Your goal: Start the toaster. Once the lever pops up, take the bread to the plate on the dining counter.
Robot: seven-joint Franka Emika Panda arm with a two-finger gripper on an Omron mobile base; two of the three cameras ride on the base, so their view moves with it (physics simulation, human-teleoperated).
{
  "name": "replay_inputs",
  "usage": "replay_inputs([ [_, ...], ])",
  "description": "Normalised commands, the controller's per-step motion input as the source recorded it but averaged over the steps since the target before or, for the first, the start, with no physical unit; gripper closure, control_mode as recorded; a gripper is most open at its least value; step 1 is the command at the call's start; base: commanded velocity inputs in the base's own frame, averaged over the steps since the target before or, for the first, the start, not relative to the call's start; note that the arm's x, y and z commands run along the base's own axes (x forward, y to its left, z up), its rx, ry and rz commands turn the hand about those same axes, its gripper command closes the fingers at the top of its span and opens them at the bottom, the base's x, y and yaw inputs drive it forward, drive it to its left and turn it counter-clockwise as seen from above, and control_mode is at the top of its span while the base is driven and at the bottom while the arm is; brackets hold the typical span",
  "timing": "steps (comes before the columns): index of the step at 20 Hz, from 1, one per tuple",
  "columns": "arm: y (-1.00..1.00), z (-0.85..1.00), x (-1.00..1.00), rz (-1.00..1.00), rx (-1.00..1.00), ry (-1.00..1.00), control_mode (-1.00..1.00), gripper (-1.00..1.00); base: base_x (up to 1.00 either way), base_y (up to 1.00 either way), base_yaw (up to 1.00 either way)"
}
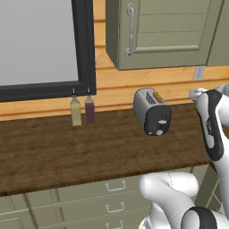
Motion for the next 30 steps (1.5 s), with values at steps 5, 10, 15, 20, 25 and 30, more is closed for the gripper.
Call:
replay_inputs([
  [5,0.00,0.00,0.00,0.00,0.00,0.00,-1.00,-1.00,0.00,0.00,0.00],
  [10,0.00,0.00,0.00,0.00,0.00,0.00,-1.00,-1.00,0.00,0.00,0.00],
  [15,0.00,0.00,0.00,0.00,0.00,0.00,-1.00,-1.00,0.00,0.00,0.00],
  [20,0.00,0.00,0.00,0.00,0.00,0.00,-1.00,-1.00,0.00,0.00,0.00],
  [25,0.00,0.00,0.00,0.00,0.00,0.00,-1.00,-1.00,0.00,0.00,0.00],
  [30,0.00,0.00,0.00,0.00,0.00,0.00,-1.00,-1.00,0.00,0.00,0.00],
])
